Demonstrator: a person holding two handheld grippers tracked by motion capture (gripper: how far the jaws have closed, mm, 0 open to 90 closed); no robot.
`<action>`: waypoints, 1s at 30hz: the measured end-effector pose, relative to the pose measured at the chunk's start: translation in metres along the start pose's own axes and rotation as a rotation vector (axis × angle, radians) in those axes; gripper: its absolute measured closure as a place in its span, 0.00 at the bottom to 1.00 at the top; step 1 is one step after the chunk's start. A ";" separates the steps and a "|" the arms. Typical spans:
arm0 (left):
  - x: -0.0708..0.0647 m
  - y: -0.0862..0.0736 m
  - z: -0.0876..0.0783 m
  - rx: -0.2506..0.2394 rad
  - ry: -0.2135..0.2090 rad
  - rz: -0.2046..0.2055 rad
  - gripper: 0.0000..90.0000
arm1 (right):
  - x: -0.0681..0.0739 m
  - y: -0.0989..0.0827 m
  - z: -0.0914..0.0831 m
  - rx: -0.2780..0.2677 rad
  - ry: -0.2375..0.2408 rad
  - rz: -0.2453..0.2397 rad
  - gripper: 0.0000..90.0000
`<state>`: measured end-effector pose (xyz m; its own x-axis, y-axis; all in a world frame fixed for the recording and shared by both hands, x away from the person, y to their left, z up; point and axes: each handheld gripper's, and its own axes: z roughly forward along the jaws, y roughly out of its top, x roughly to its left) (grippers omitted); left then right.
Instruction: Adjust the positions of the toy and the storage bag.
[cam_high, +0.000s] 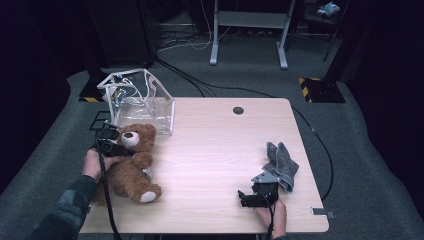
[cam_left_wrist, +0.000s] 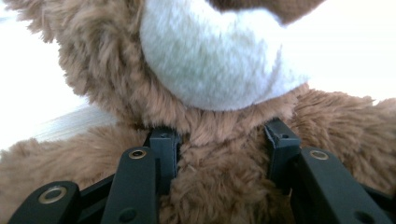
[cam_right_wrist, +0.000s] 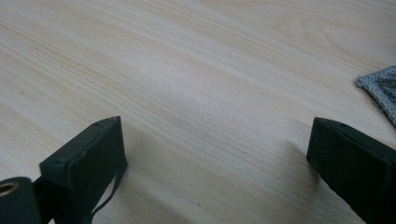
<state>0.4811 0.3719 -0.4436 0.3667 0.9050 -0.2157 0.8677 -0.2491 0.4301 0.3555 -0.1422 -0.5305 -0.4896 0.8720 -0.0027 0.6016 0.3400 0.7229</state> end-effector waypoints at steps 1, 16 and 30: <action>0.000 0.000 0.001 0.002 -0.005 -0.008 0.63 | 0.000 0.000 0.000 0.000 0.000 0.000 0.04; 0.000 -0.021 -0.004 0.000 -0.048 0.003 0.62 | 0.000 0.000 0.000 0.000 0.001 0.005 0.04; -0.007 -0.027 -0.028 -0.050 -0.013 -0.024 0.30 | -0.001 0.002 0.000 0.013 0.006 -0.003 0.03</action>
<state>0.4457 0.3816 -0.4292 0.3503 0.9060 -0.2377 0.8586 -0.2092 0.4680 0.3573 -0.1424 -0.5296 -0.4951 0.8689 -0.0003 0.6081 0.3467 0.7141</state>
